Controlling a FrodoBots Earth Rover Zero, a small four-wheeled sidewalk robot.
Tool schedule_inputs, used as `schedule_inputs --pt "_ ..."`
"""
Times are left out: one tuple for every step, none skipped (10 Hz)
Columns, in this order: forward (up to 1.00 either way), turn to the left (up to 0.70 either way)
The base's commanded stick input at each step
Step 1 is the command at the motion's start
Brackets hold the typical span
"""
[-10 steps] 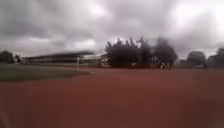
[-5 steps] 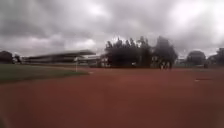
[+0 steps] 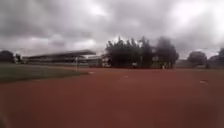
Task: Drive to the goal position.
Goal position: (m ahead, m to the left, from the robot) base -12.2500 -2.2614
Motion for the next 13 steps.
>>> schedule_inputs --pt "0.7 -0.07" --pt "0.7 -0.29" --pt "0.7 -0.35" --pt "0.7 -0.35" --pt "0.7 -0.35" --pt "0.7 -0.35" --pt "0.7 -0.35" --pt "0.7 -0.17" --pt "0.7 0.0" --pt "0.7 0.0" --pt "0.7 0.0" --pt "0.7 0.0" --pt "0.7 0.0"
